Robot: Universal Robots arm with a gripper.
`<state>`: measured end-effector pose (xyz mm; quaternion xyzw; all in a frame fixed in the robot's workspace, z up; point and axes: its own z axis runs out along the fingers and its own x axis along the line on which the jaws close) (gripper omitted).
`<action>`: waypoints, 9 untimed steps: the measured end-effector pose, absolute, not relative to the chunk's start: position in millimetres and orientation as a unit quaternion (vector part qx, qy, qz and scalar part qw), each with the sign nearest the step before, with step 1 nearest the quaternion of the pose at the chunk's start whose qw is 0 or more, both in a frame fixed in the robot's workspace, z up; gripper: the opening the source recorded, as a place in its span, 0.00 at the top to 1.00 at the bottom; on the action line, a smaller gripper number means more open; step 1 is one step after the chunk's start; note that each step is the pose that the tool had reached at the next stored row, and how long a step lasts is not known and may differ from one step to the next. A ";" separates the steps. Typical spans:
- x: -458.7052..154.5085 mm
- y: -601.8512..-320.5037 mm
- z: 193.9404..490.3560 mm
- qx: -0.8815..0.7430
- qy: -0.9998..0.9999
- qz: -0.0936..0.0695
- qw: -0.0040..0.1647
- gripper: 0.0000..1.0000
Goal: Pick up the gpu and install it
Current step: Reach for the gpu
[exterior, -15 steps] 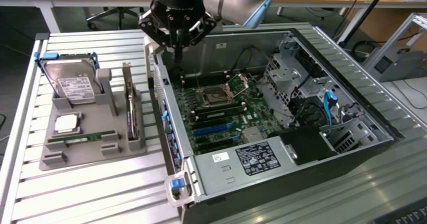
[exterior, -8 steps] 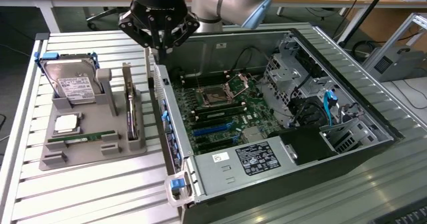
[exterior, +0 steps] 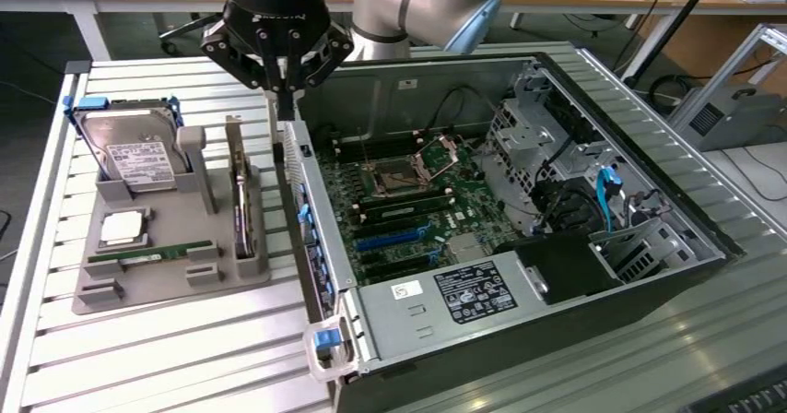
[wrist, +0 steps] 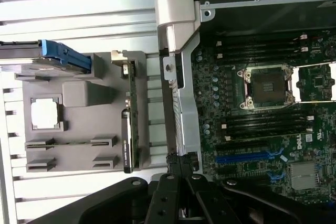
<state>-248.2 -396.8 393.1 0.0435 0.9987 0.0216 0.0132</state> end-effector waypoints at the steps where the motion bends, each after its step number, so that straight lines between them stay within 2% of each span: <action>1: -248.4 -396.8 393.1 0.043 0.999 0.022 0.013 0.89; 9: -258.1 -396.8 393.1 0.044 0.999 0.022 0.013 0.89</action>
